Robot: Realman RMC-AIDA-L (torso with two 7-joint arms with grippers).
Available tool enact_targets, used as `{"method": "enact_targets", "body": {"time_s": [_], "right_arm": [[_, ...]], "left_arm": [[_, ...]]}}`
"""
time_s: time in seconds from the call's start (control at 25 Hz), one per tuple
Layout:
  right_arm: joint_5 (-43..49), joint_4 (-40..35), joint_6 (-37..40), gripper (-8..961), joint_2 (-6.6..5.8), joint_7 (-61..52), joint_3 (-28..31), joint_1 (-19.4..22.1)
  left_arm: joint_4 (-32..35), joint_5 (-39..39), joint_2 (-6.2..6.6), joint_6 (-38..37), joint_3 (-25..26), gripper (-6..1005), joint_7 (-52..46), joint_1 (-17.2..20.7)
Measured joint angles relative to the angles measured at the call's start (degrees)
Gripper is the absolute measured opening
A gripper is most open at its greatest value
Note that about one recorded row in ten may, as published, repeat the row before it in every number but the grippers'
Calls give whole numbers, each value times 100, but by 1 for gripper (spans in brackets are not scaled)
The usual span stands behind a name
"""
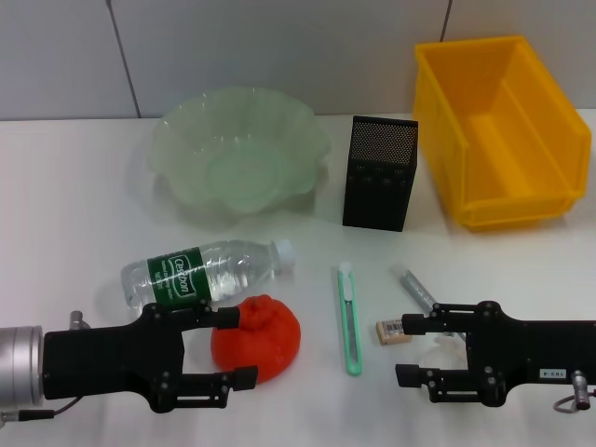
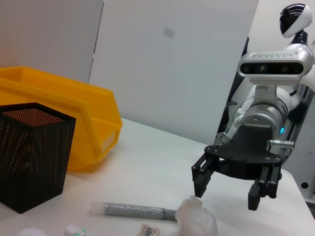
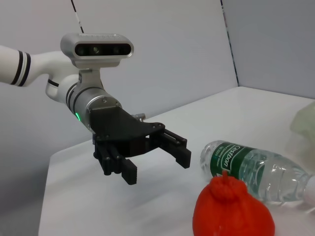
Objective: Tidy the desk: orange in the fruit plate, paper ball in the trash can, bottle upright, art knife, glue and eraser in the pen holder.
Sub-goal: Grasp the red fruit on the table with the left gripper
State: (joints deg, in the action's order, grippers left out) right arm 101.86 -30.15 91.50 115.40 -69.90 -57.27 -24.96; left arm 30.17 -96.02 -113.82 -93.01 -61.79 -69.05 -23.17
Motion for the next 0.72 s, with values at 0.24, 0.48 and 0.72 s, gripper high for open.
{"method": "enact_targets", "body": {"time_s": [0.24, 0.48, 0.72], "right_arm": [[0, 0, -42, 690, 17, 3, 7, 0], [0, -25, -63, 690, 52, 4, 6, -9], [1, -26, -63, 690, 57, 3, 6, -9]], "left_arm": [[13, -5, 28, 19, 0, 812, 4, 25], [15, -5, 32, 14, 0, 812, 4, 33], [16, -47, 36, 14, 0, 813, 70, 42]]}}
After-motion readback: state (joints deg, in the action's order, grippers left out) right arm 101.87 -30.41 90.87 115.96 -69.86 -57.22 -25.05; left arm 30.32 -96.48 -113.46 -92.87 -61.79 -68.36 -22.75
